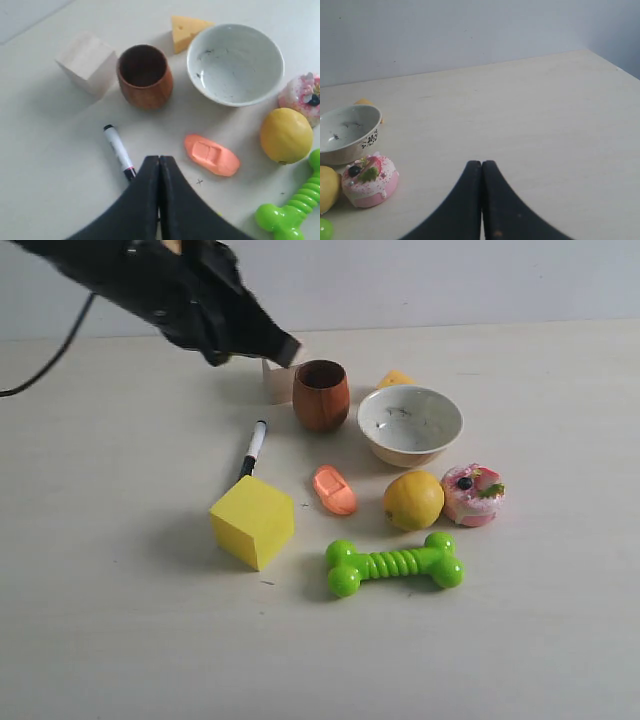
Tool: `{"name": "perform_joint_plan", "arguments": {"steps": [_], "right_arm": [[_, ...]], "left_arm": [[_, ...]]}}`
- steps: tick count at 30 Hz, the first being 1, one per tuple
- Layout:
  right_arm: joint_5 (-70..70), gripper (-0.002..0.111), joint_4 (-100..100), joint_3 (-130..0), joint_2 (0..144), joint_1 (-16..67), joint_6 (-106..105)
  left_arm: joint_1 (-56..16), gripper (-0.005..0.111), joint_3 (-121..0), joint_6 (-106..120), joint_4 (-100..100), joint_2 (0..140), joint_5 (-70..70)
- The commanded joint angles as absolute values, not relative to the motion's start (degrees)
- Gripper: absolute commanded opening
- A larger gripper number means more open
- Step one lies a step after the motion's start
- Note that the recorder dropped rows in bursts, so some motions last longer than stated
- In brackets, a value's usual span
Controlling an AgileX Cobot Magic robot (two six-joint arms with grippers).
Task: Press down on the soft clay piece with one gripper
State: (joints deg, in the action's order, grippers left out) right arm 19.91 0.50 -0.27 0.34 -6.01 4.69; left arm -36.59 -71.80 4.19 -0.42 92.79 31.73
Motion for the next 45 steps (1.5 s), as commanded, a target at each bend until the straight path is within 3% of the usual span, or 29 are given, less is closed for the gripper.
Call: {"name": "perform_joint_plan", "arguments": {"steps": [1, 12, 25, 33, 36, 45], "right_arm": [[19.54, 0.0, 0.41, 0.0, 0.0, -6.02, 4.6], [19.55, 0.0, 0.41, 0.0, 0.0, -6.02, 4.6], [19.55, 0.0, 0.41, 0.0, 0.0, -6.02, 4.6], [19.55, 0.0, 0.41, 0.0, 0.0, -6.02, 4.6], [19.55, 0.0, 0.41, 0.0, 0.0, -6.02, 4.6], [19.55, 0.0, 0.41, 0.0, 0.0, -6.02, 4.6]], "left_arm": [[-35.47, 0.0, -61.08, 2.66, -0.99, 77.01, 24.66], [-34.42, 0.0, -50.62, 1.73, 3.05, 43.52, 24.92], [-33.19, 0.0, -50.62, 0.73, 8.58, 40.24, 26.64], [-32.94, 0.0, -46.55, -16.65, 21.34, 40.4, 26.64], [-29.0, 0.0, -42.04, -18.07, 21.63, 37.51, 24.1], [-8.43, 0.0, -25.44, -18.23, 15.84, 23.49, 13.09]]}}
